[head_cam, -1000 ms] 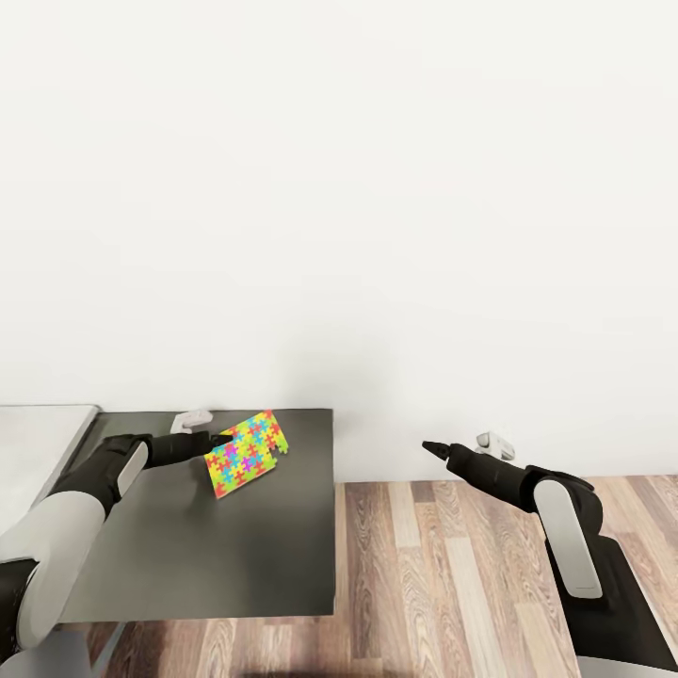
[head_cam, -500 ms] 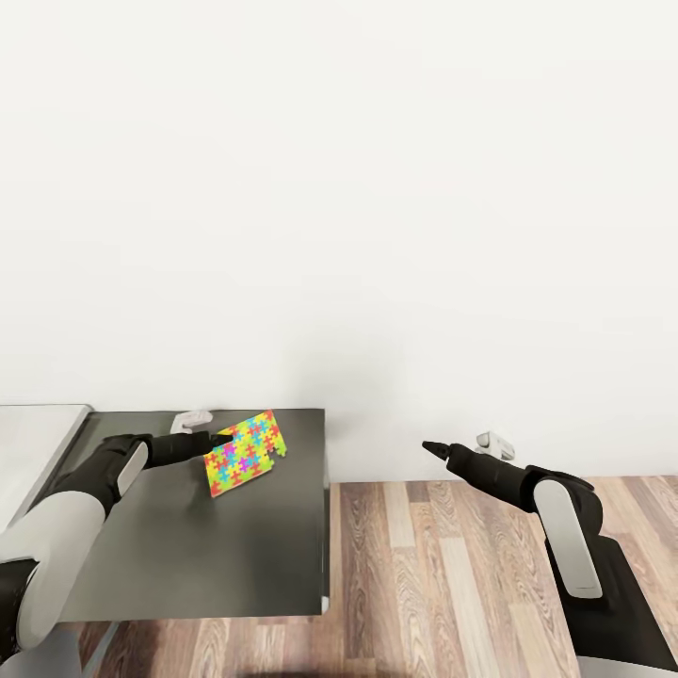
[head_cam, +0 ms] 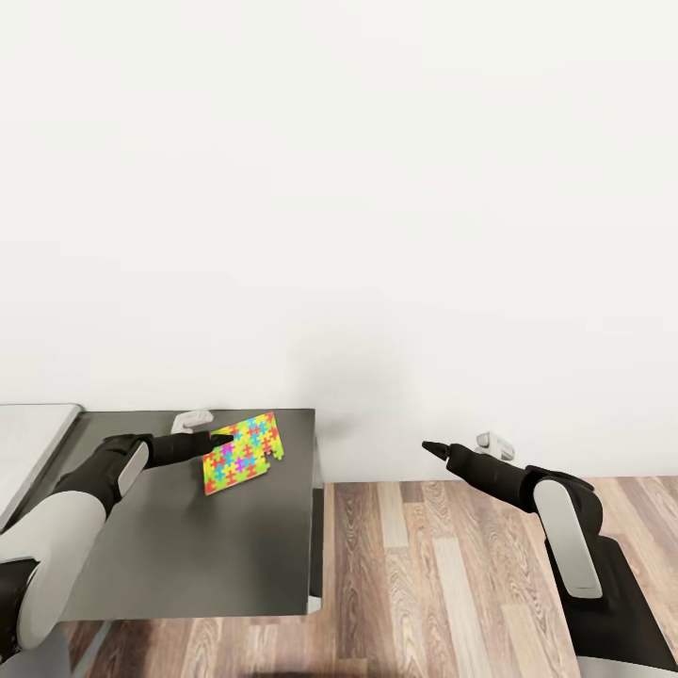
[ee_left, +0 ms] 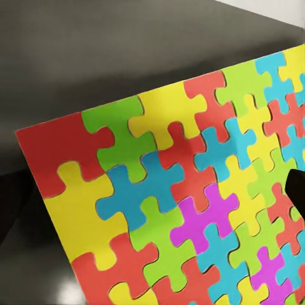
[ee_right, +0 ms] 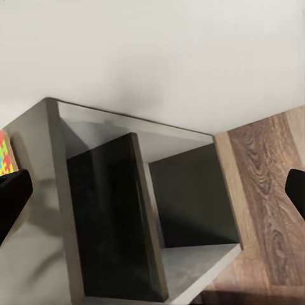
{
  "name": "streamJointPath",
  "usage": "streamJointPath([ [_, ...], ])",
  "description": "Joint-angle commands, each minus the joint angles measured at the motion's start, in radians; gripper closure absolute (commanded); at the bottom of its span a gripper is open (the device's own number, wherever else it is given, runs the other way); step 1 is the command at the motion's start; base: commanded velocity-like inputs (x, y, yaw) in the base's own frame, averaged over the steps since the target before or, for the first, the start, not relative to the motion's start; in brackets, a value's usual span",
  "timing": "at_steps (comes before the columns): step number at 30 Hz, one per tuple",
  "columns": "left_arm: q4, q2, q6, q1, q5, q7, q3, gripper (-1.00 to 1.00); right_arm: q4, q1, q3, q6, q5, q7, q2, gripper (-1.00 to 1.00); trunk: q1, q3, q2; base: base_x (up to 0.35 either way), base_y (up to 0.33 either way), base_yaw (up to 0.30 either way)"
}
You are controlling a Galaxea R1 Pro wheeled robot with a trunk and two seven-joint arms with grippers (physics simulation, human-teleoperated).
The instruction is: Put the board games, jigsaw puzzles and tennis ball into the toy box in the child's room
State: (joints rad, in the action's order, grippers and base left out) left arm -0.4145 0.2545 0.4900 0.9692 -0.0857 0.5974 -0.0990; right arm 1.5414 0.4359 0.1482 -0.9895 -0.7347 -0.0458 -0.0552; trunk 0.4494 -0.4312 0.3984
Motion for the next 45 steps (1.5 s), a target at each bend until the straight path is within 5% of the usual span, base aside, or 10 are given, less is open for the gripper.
streamJointPath([
  [1, 0.000, -0.001, 0.010, 0.000, -0.006, 0.001, -0.002, -1.00, 0.001, 0.001, 0.001, -0.004, -0.006, -0.005, 0.000, -1.00, 0.001, -0.002, 0.002, 0.000, -0.063, 0.000],
  [45, 0.000, 0.000, 0.010, 0.000, -0.006, 0.001, -0.002, -1.00, 0.000, 0.001, 0.001, -0.004, -0.006, -0.005, 0.001, -1.00, 0.001, -0.002, 0.002, 0.000, -0.108, 0.000],
])
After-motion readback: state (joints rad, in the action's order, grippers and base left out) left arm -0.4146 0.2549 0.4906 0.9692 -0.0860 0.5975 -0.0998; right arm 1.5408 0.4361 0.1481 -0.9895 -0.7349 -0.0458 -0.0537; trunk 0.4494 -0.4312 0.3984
